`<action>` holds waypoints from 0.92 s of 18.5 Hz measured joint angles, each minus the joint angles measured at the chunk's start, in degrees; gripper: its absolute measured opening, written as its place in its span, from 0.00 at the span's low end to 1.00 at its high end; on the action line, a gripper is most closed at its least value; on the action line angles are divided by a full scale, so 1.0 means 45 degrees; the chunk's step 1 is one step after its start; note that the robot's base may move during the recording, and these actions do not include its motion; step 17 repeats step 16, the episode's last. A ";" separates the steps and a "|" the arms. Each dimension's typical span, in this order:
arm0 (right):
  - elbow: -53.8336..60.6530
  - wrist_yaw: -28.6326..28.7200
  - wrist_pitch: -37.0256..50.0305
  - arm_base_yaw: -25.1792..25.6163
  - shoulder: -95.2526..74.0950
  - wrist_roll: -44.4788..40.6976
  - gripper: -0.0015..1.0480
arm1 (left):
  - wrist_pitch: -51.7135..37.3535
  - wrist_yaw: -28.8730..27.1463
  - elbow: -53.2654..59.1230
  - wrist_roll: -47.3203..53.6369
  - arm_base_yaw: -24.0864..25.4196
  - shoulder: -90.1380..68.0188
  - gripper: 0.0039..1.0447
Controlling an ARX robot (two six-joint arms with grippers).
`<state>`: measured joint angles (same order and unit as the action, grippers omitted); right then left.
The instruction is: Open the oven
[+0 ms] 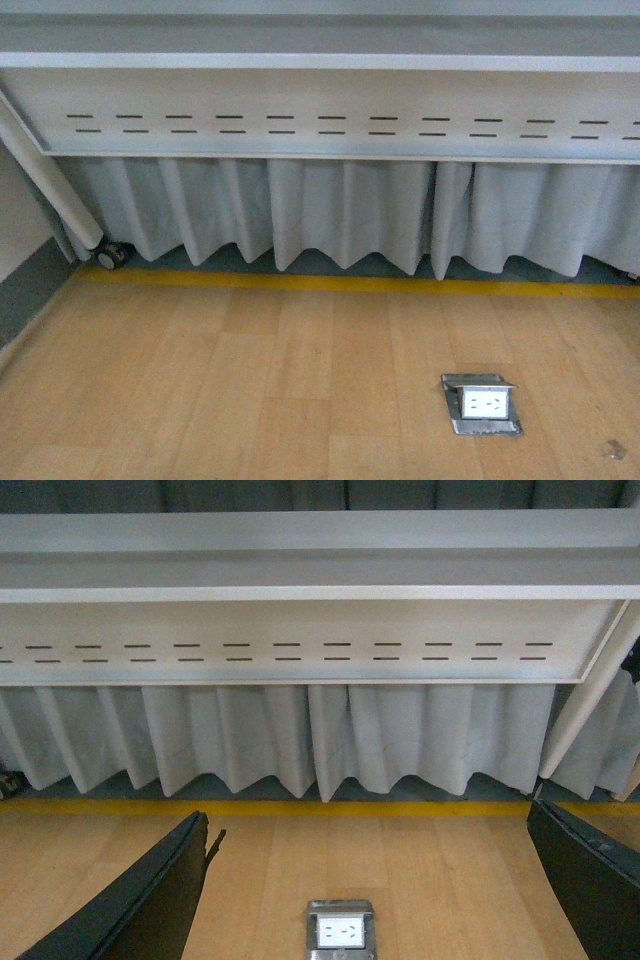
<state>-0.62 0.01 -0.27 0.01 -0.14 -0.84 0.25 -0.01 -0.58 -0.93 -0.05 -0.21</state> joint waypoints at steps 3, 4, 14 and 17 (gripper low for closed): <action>0.0000 0.0000 0.0000 0.0000 0.0000 0.0000 0.94 | 0.0000 0.0000 0.0000 0.0000 0.0000 0.0000 0.94; 0.0000 0.0000 0.0000 0.0000 0.0000 0.0000 0.94 | 0.0000 -0.0005 0.0000 0.0000 0.0000 0.0000 0.94; 0.0000 0.0000 0.0000 0.0000 0.0000 0.0000 0.94 | 0.0000 0.0000 0.0000 0.0000 0.0000 0.0000 0.94; 0.0000 0.0000 0.0000 0.0000 0.0000 0.0000 0.94 | 0.0000 0.0000 0.0000 0.0000 0.0000 0.0000 0.94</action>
